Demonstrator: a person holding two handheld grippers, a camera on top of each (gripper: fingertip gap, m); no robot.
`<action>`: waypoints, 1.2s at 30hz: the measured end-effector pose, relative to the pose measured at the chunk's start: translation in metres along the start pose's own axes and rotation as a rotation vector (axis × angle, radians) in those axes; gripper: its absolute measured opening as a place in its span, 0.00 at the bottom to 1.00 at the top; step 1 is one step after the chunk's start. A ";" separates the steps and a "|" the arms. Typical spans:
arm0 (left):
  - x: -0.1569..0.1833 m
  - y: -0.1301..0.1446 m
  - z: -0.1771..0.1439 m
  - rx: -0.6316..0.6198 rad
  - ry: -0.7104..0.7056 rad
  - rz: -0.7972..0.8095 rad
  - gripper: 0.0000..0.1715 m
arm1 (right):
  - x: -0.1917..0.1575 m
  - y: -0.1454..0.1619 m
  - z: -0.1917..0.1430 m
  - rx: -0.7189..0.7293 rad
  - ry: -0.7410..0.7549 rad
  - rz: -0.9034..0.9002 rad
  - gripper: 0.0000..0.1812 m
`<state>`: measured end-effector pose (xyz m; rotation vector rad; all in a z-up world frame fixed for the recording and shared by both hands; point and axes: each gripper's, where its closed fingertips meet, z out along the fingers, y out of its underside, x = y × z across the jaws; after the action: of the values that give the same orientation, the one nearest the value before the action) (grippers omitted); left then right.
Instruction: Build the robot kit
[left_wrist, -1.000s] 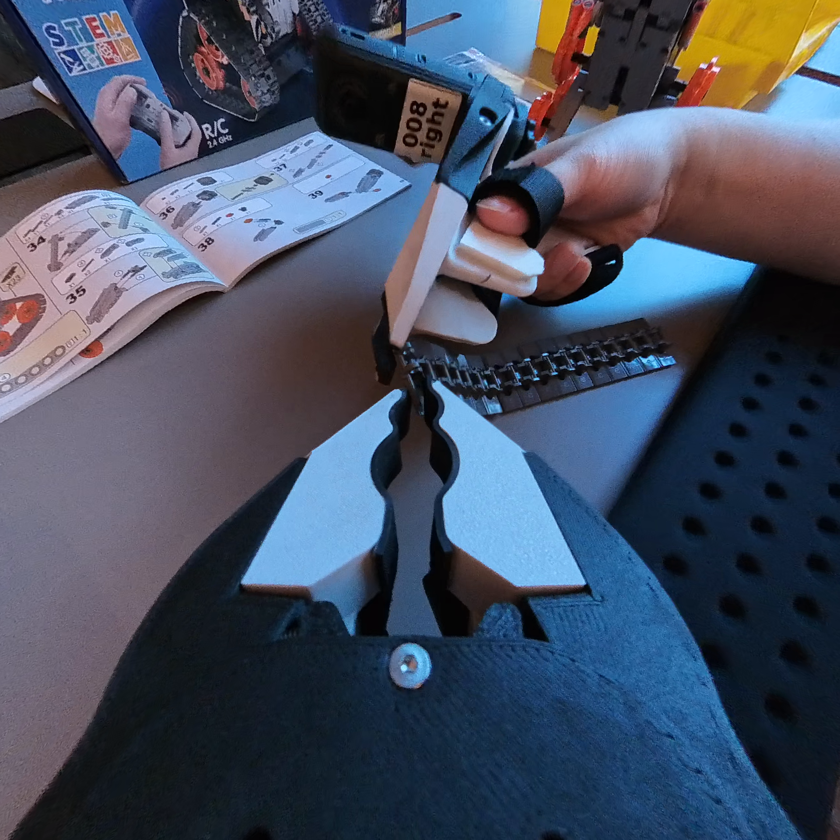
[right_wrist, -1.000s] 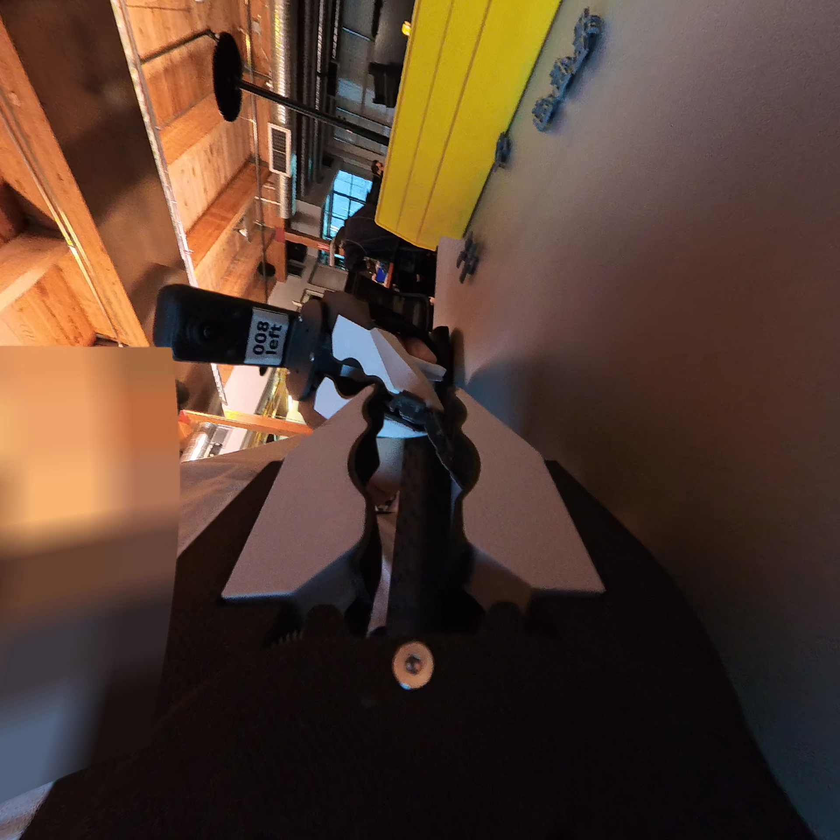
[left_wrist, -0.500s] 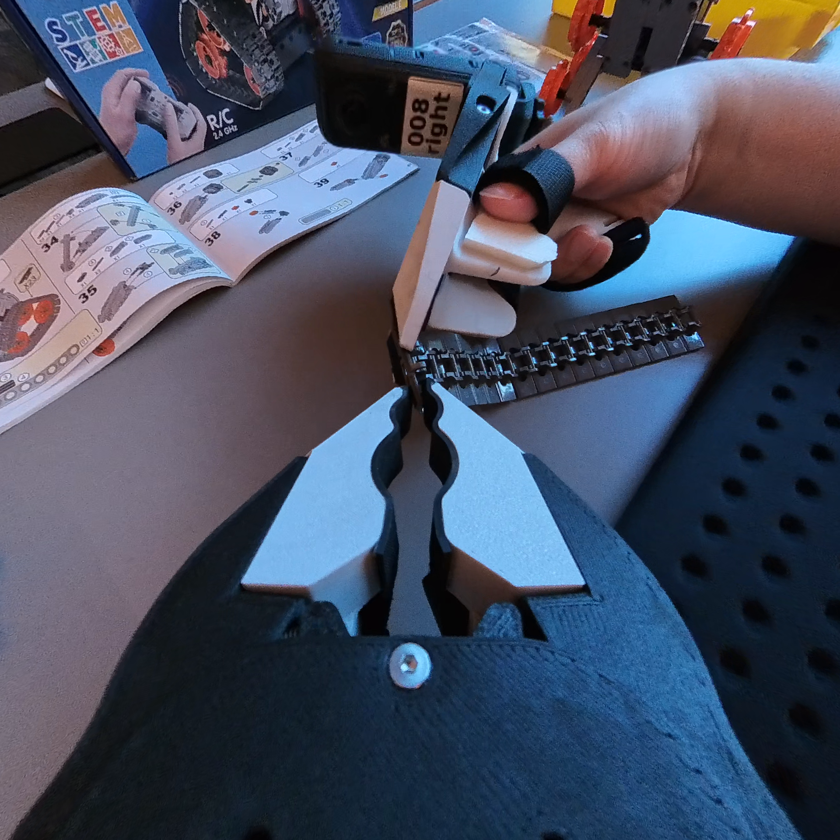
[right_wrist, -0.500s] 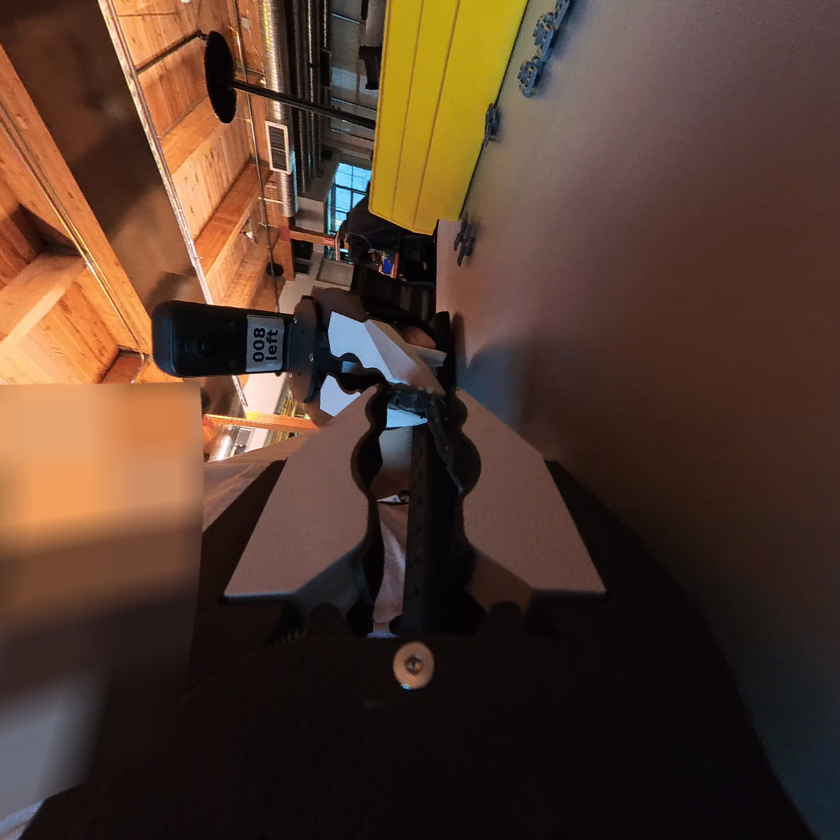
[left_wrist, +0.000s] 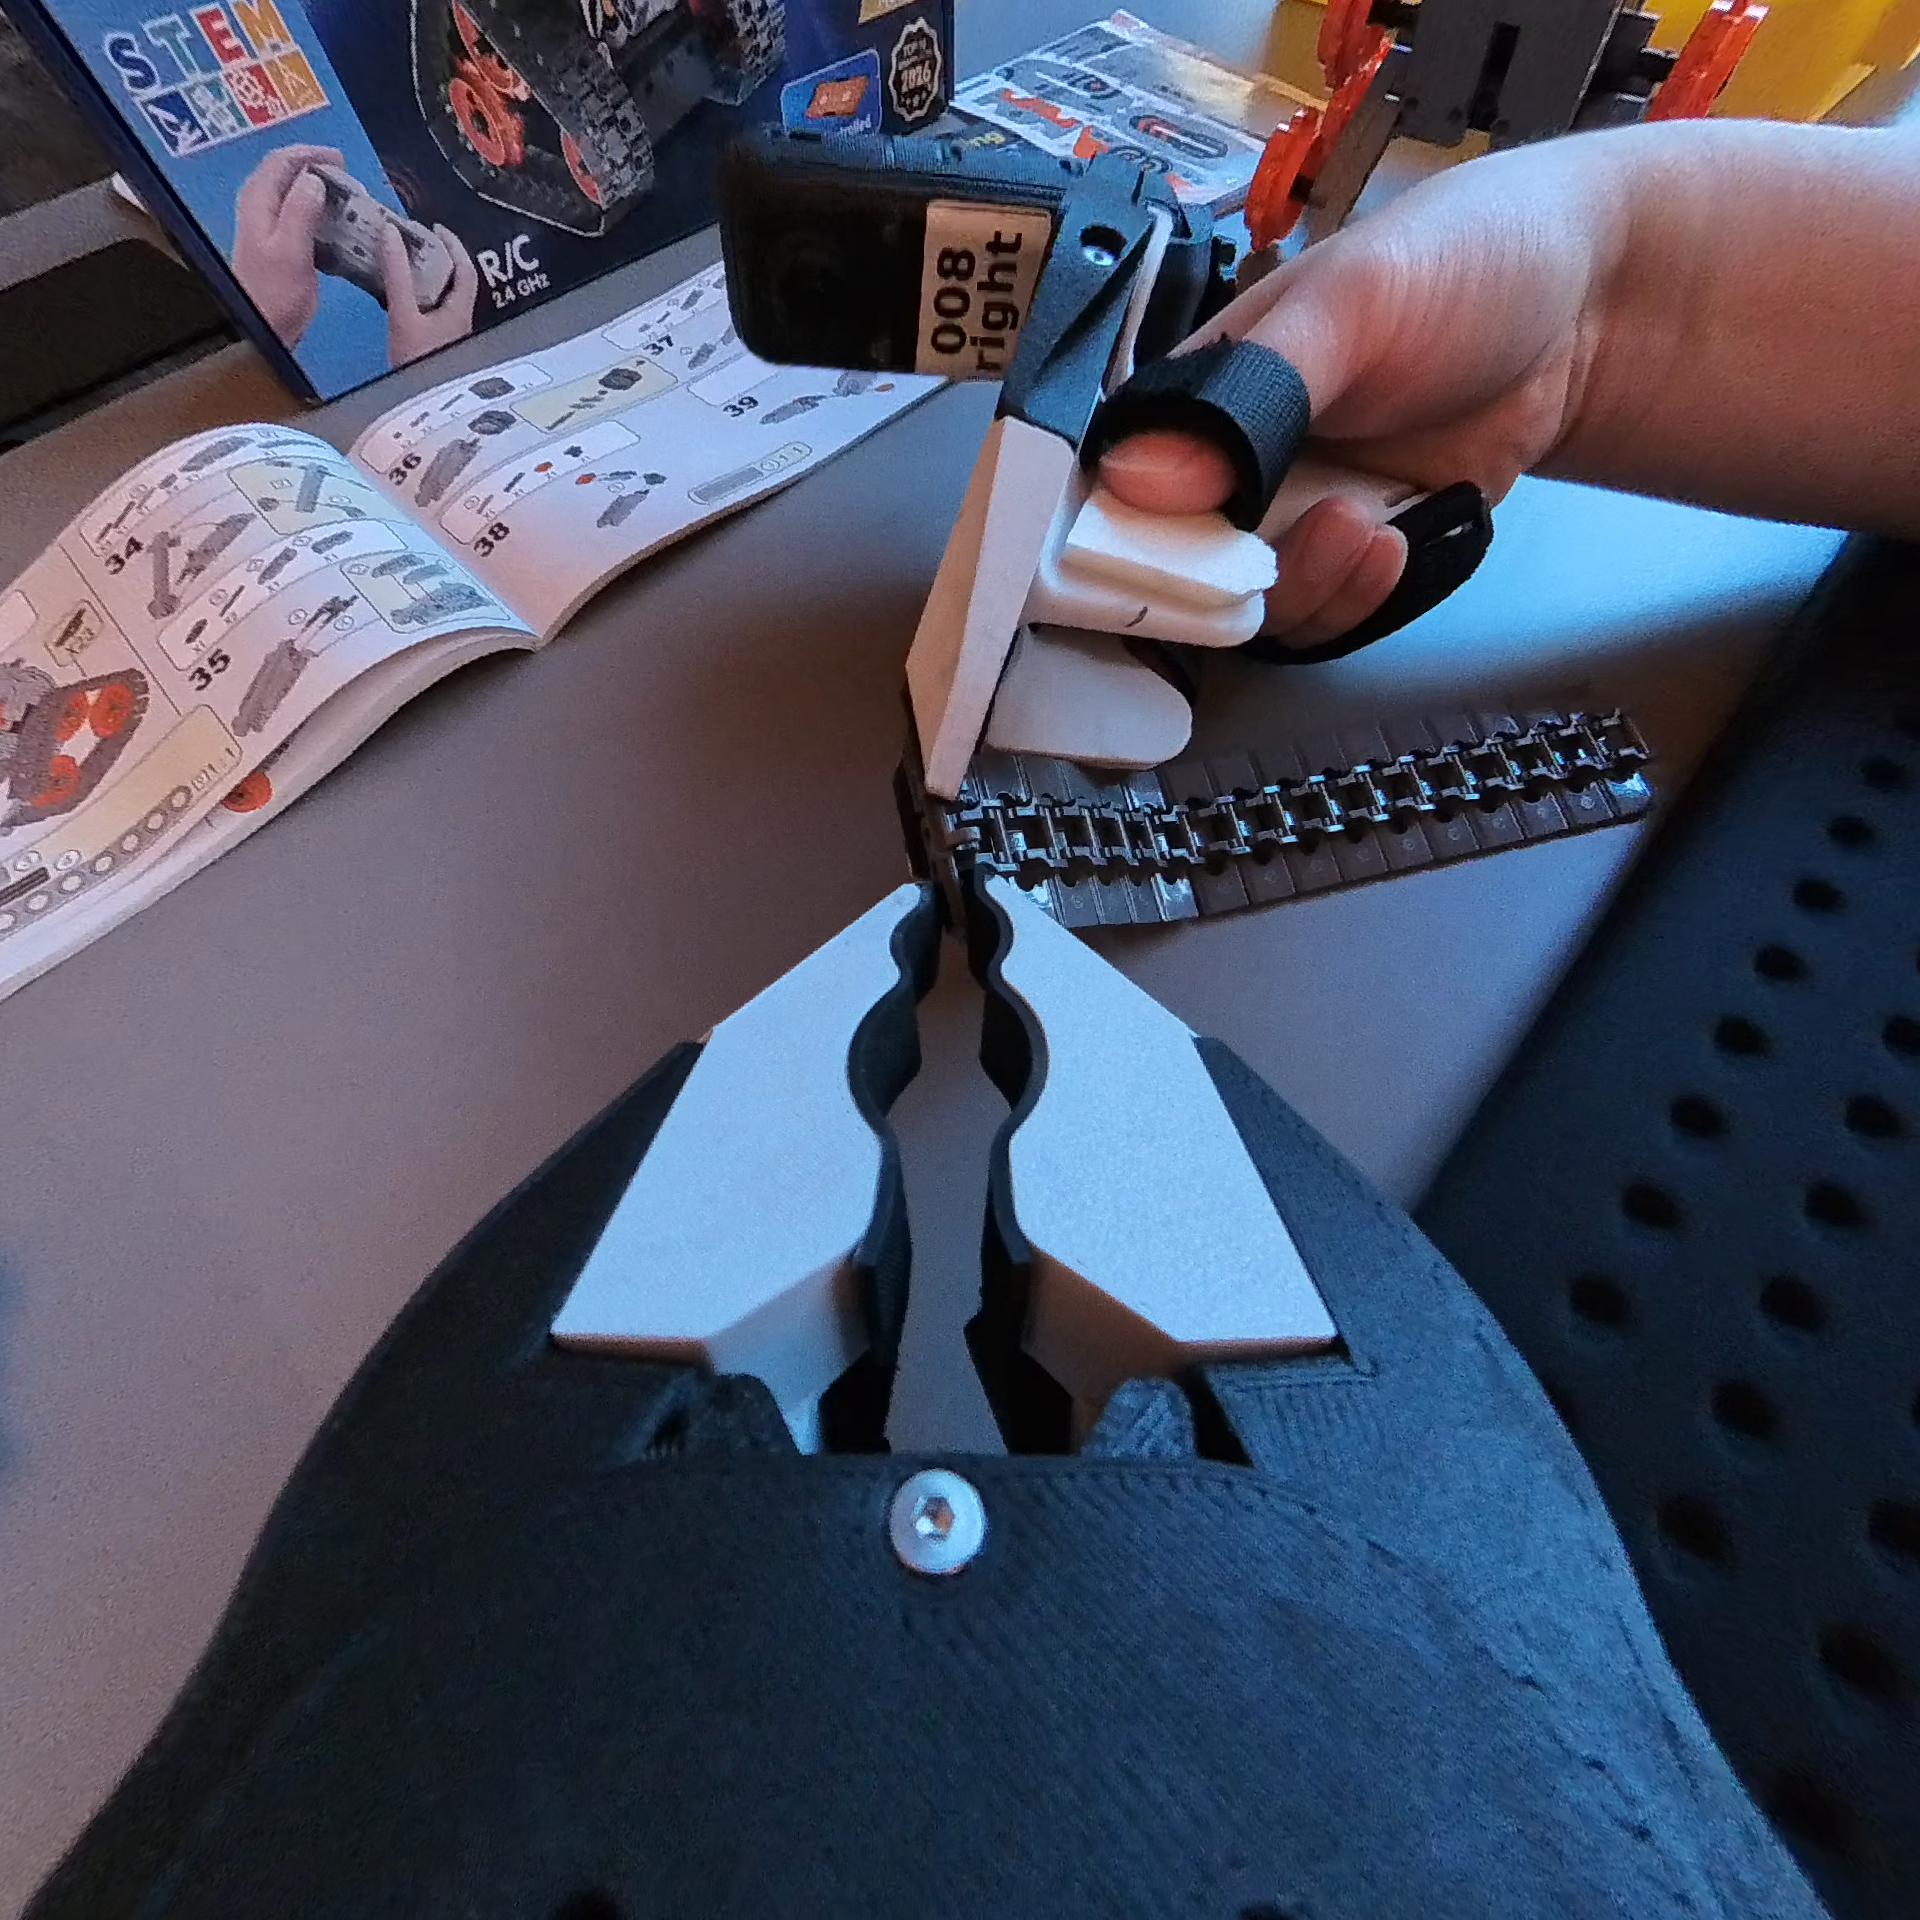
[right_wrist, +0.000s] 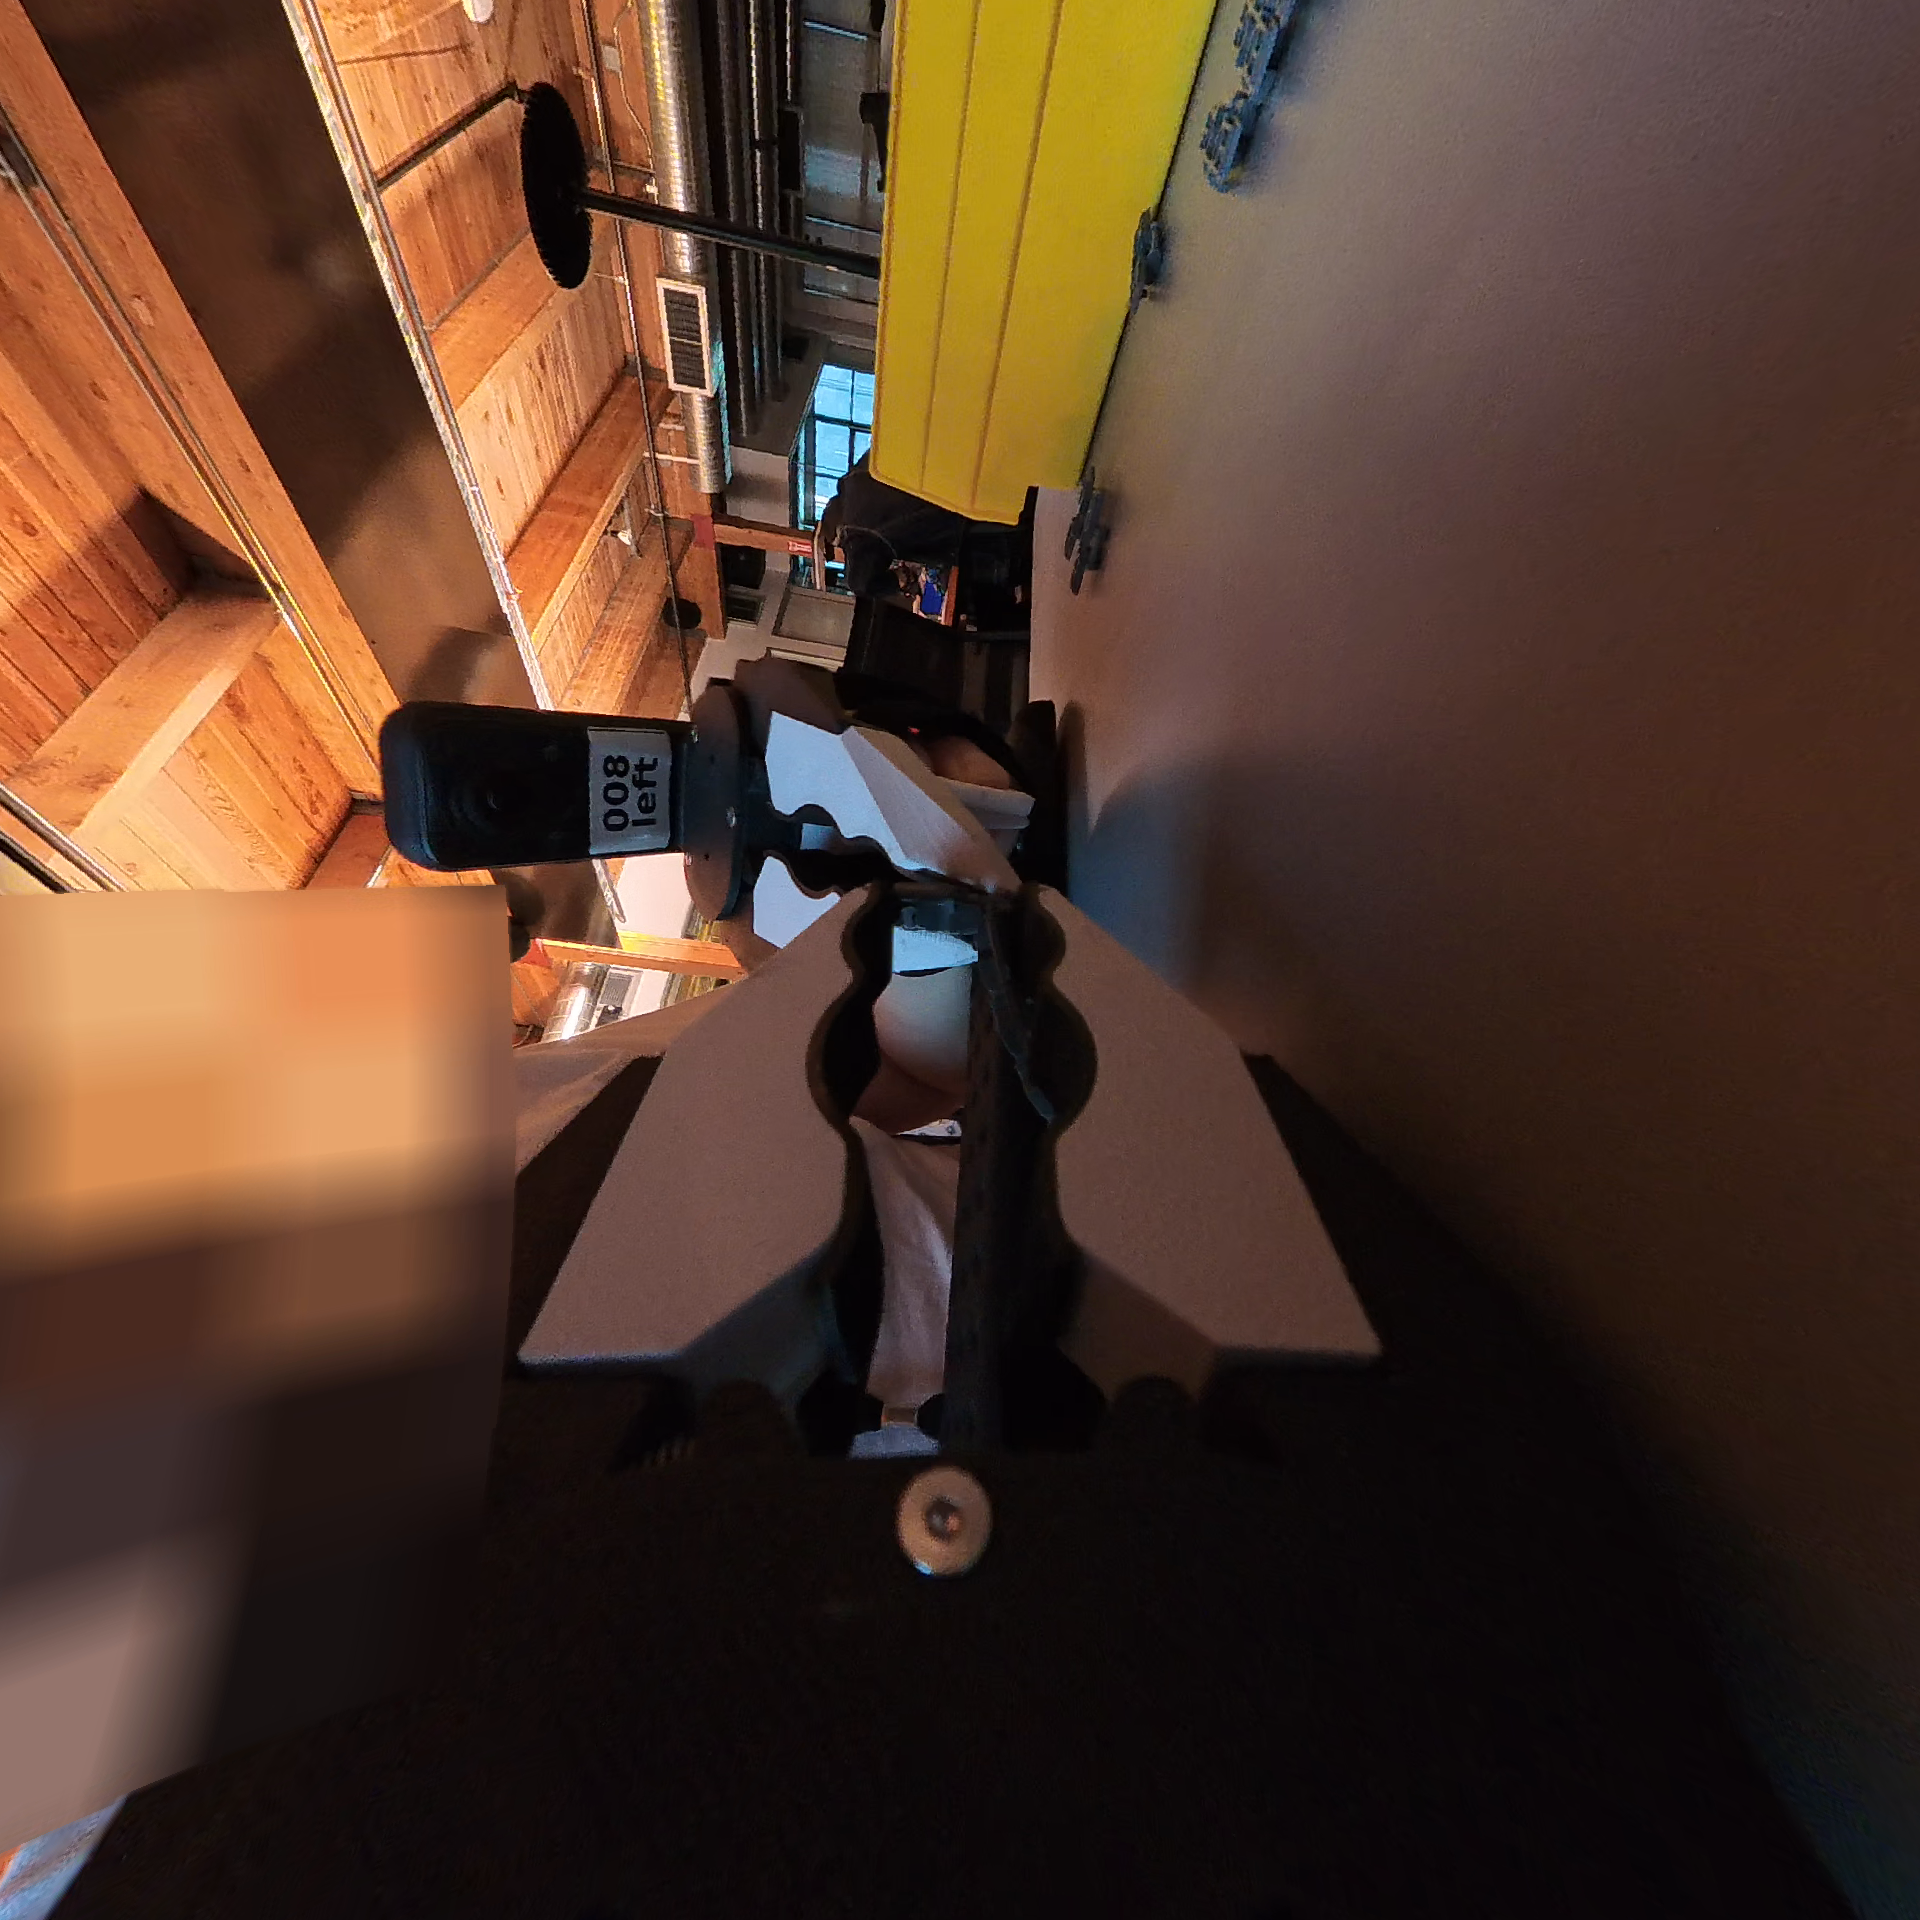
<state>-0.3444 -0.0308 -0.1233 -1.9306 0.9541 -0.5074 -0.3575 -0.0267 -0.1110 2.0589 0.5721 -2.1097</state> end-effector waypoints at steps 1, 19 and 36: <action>0.000 0.000 0.000 -0.001 -0.002 0.000 0.02 | 0.000 0.000 0.000 0.000 0.001 -0.004 0.12; -0.005 0.006 0.004 -0.056 -0.051 0.048 0.01 | 0.005 -0.005 0.001 0.035 -0.021 0.022 0.11; -0.012 0.006 0.008 -0.073 -0.053 0.063 0.01 | 0.008 -0.012 0.000 0.048 -0.011 0.019 0.11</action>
<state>-0.3492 -0.0191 -0.1326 -1.9624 1.0090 -0.3881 -0.3620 -0.0141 -0.1165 2.0672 0.5032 -2.1434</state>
